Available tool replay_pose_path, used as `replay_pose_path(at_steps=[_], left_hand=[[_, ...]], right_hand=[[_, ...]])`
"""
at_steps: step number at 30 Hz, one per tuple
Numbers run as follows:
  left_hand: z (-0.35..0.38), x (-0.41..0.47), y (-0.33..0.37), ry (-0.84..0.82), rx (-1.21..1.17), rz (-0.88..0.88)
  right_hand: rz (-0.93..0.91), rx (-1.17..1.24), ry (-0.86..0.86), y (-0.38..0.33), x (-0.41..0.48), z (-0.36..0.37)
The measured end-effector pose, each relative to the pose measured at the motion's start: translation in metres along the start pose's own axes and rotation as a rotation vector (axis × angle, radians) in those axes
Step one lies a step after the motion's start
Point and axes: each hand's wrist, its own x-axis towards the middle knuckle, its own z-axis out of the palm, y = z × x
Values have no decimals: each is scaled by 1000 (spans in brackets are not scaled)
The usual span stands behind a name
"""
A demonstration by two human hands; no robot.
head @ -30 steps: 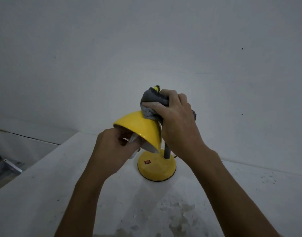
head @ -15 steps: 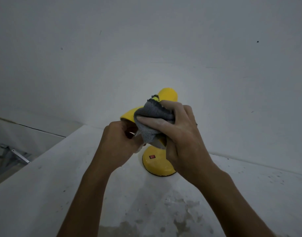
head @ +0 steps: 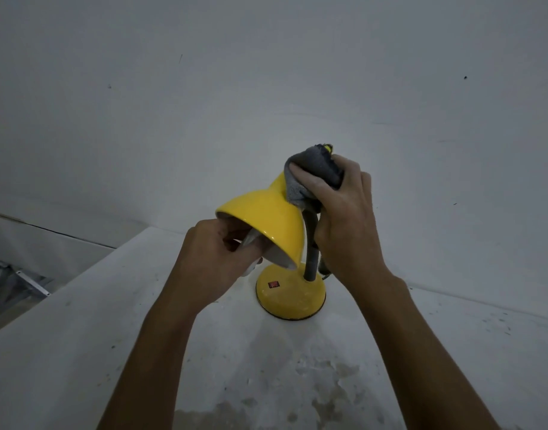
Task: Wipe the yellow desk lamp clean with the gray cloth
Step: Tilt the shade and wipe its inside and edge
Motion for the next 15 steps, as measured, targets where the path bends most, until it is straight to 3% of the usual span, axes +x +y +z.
replay_pose_path(at_steps=[7, 11, 15], left_hand=[[0, 1, -3, 36, 4, -8], [-1, 2, -5, 30, 9, 8], [-1, 1, -6, 26, -27, 1]], right_hand=[[63, 282, -105, -28, -16, -9], [-5, 497, -97, -32, -36, -12], [51, 603, -28, -24, -51, -4]])
